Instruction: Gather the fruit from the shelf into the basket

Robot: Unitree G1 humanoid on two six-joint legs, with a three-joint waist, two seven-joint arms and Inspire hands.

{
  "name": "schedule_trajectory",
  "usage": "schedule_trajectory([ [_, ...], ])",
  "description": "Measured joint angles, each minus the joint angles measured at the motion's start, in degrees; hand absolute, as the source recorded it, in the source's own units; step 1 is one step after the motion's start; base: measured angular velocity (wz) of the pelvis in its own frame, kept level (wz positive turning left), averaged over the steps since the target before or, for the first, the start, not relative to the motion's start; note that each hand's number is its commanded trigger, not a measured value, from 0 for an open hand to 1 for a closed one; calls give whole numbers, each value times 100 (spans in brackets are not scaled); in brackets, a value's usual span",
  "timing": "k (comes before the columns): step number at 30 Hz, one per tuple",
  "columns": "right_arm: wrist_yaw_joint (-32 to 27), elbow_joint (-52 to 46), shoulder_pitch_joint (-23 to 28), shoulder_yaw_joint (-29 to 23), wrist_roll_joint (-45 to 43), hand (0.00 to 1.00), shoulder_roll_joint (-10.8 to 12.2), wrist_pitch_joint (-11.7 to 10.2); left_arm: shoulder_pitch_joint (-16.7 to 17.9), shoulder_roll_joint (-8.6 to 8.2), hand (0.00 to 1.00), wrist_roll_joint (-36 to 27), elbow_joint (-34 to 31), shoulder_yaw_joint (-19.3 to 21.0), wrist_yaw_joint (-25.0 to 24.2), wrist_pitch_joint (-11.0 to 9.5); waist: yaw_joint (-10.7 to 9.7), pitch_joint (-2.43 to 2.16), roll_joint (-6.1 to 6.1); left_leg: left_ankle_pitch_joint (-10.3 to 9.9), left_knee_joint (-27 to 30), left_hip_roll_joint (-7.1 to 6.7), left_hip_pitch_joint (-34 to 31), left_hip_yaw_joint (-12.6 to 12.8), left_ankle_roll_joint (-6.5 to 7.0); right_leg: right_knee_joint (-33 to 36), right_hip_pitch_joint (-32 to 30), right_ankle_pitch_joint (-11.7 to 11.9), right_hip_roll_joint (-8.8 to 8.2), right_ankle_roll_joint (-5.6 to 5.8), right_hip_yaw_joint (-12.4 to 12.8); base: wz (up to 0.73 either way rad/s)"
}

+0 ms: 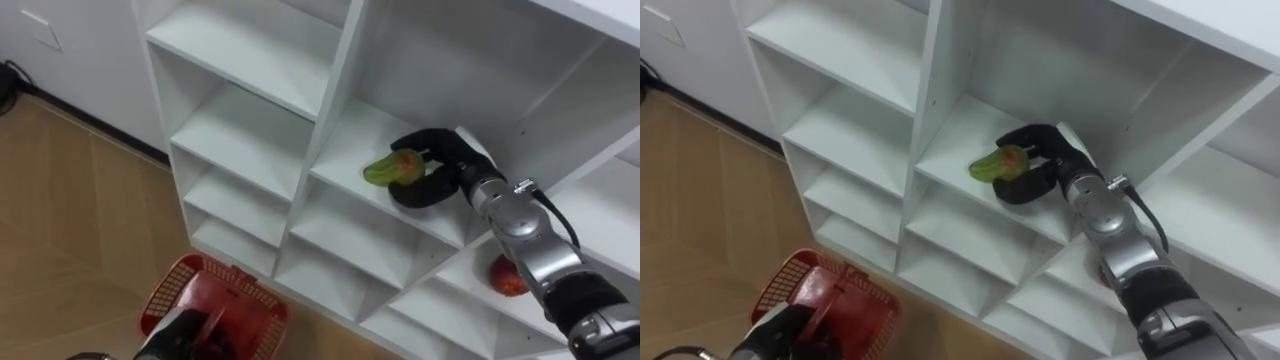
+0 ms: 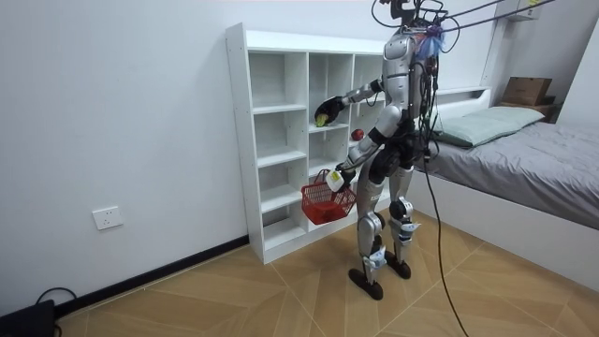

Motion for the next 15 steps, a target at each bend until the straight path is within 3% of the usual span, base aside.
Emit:
schedule_trajectory([
  [8, 27, -644, 326, -8, 35, 100, 0, -2, -16, -10, 100, -1, -34, -97, -63, -8, -61, 4, 33, 0, -33, 14, 14, 81, 2, -6, -37, 0, 0, 1, 80, -4],
  [11, 28, -884, 527, -11, 21, 100, 0, -12, -20, -51, 100, -14, -29, -120, -44, -9, -85, -1, 100, 7, -49, 8, 87, 98, 13, -4, 19, 0, -16, 1, 102, 0],
  [15, -2, -1620, 1195, -112, 5, 100, 109, -18, -13, -189, 100, -1, 99, -153, 3, -9, -87, -38, 261, 23, -174, 18, 220, 253, 43, -4, 27, 10, -25, 26, 343, -19],
])
